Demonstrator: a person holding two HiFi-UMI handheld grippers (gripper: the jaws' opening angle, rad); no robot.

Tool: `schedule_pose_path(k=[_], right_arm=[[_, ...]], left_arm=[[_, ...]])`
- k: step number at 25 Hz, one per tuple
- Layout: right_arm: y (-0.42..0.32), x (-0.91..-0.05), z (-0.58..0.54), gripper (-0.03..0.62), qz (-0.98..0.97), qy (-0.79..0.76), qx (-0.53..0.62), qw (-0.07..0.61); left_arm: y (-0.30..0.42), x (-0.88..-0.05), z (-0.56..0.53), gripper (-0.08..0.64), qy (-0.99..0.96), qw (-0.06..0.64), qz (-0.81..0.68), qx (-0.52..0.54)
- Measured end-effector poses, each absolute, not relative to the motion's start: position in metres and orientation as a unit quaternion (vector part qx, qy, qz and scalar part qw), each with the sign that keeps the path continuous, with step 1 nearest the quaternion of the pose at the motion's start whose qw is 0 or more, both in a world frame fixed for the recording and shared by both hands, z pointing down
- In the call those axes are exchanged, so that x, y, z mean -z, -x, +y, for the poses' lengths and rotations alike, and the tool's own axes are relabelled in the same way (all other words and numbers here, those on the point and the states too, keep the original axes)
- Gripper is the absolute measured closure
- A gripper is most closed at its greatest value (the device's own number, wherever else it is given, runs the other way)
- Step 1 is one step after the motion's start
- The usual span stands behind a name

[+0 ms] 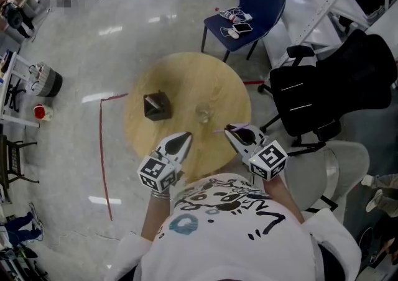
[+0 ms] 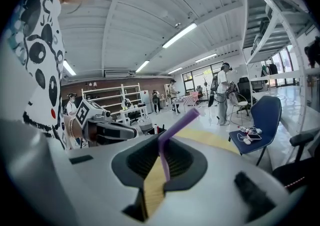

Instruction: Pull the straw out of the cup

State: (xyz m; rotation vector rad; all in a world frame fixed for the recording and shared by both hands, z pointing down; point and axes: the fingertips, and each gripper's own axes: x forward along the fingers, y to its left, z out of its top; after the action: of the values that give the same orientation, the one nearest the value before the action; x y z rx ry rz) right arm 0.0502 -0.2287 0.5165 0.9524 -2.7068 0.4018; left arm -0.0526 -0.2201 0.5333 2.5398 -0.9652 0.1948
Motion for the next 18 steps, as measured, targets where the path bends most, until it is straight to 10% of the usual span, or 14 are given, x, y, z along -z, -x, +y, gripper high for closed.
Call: schedule_pose_path(k=[18], right_arm=[[-0.0525,-0.5137,-0.2303,0.543,-0.927,-0.326,-0.144,0.115]], left_arm=[[0.0499,-0.5315,-0.221,0.545,-0.912,0.209,-0.346,-0.068]])
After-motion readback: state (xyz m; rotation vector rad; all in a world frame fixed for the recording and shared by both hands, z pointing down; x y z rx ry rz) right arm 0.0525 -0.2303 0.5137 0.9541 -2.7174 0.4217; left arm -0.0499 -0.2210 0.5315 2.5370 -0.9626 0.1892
